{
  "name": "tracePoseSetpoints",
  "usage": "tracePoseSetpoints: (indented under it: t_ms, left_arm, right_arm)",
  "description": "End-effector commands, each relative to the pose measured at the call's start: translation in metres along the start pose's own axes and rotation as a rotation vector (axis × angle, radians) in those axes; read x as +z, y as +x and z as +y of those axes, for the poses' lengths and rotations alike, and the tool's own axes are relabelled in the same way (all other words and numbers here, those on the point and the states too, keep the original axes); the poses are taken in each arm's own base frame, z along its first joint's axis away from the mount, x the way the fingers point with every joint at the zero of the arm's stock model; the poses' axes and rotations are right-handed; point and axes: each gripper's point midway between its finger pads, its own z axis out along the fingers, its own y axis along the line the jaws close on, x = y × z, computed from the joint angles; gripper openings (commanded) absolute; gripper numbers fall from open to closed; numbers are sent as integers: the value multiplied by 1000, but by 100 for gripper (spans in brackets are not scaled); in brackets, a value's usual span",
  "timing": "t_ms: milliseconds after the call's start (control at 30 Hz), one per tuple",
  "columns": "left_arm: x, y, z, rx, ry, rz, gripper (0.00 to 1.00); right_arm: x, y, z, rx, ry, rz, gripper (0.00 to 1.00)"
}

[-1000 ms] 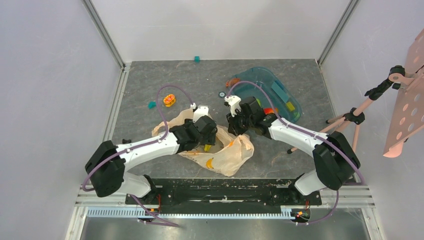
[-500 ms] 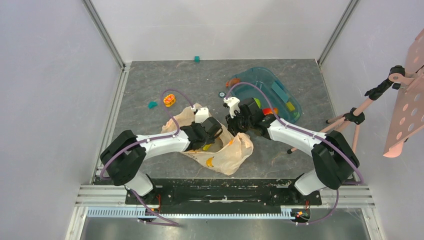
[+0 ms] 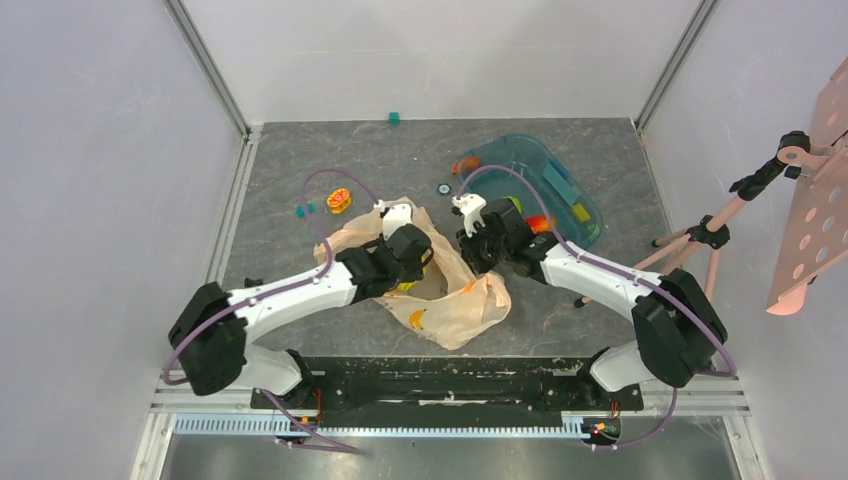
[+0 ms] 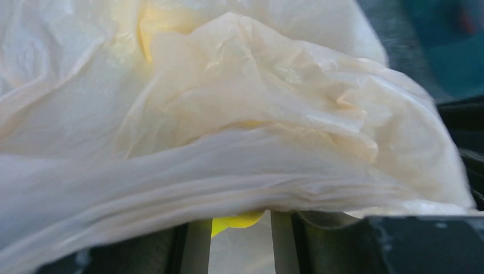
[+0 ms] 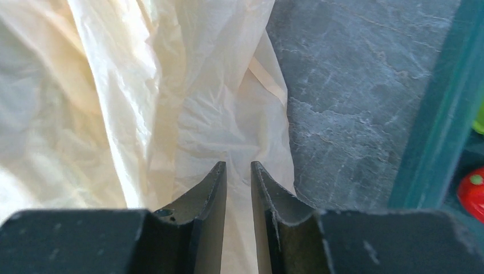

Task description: Take the fake fruits out of the plastic bag

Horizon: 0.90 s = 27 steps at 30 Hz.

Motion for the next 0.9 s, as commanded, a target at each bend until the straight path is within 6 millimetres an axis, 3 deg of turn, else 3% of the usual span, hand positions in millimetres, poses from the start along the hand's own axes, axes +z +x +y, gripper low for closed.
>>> tracePoseSetpoints:
  t_ms: [0, 333, 600, 667, 867]
  left_arm:
    - [-44, -32, -20, 33, 147, -25, 9]
    - [-109, -20, -48, -52, 461, 91, 10]
    - [-159, -35, -63, -171, 660, 84, 9]
    - [-163, -25, -63, -196, 675, 131, 8]
    - [-168, 33, -52, -348, 740, 336, 2]
  right_arm:
    - [-16, -24, -12, -5, 87, -96, 25]
    - [-43, -51, -24, -1, 185, -202, 26]
    - [-44, -50, -25, 22, 193, -223, 27]
    - [-44, -51, -25, 22, 193, -226, 27]
    - [-46, -53, -30, 21, 222, -236, 28]
